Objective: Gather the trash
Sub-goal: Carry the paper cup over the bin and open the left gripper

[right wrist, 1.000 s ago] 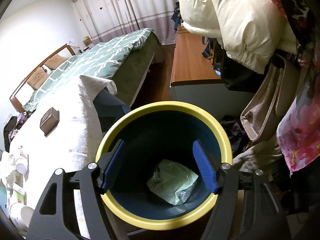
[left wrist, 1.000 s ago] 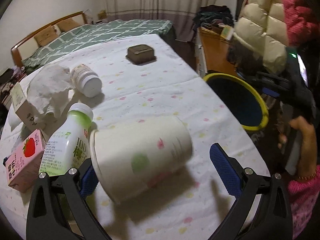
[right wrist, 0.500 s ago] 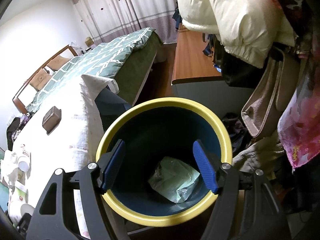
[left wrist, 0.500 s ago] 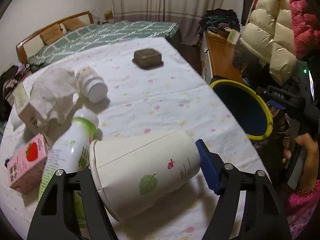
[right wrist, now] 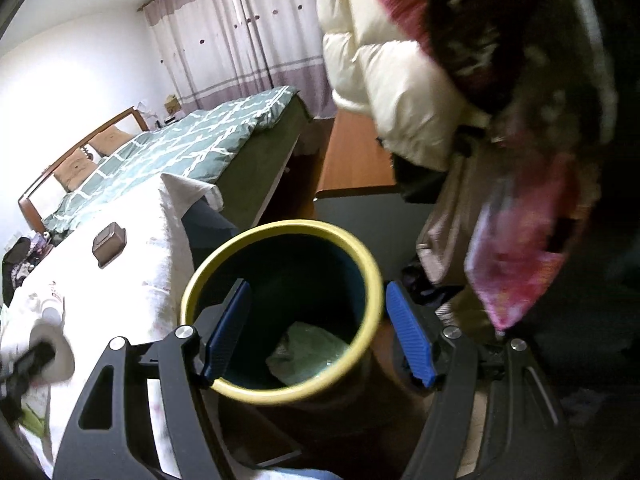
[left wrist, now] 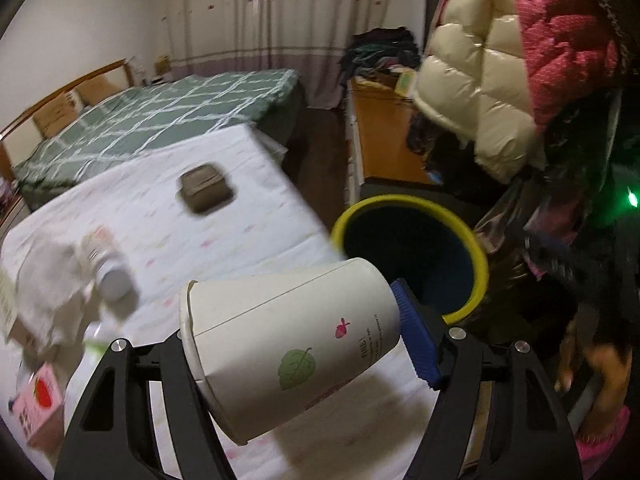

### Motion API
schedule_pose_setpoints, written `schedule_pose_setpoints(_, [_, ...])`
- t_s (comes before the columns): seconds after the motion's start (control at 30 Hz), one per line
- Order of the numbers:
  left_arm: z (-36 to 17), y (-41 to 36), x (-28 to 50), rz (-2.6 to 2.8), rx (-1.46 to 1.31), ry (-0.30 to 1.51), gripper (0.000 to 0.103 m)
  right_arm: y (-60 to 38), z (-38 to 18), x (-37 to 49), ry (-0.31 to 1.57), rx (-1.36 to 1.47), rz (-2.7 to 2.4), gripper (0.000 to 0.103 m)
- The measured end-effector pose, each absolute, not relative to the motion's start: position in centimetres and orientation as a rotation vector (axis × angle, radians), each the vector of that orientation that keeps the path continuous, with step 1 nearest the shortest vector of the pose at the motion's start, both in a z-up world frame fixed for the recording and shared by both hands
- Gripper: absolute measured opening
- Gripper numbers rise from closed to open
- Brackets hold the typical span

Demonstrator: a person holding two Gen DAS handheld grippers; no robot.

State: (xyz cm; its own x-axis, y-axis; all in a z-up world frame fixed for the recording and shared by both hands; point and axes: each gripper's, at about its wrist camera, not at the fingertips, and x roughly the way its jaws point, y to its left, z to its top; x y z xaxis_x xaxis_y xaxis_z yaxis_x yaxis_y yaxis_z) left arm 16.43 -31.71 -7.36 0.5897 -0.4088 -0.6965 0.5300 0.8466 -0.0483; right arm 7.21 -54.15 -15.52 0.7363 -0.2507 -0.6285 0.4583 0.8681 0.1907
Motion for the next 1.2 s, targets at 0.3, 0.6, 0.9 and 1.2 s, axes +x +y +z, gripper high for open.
schedule_pose_setpoints(0.3, [-7.4,-40.8,18.7,-0.674,0.225,0.779,0.071,-53.9,-16.2,3.0,0.657,0.324,-0.418,0.067])
schedule_pose_setpoints(0.6, [-12.6,-47.7,22.2,-0.694,0.306,0.888,0.072,-54.7,-17.7,1.9,0.694,0.355,-0.432,0.067])
schedule_pose_setpoints(0.9, [-12.5,-47.7,22.7,-0.68,0.285,0.872,0.087,-54.8,-18.0,2.0,0.707,0.363,-0.432,0.067])
schedule_pose_setpoints(1.2, [-4.9,-38.6,19.0,-0.658,0.142,0.755,0.095,-53.3,-18.4,3.4,0.727,0.353,-0.381,0.067])
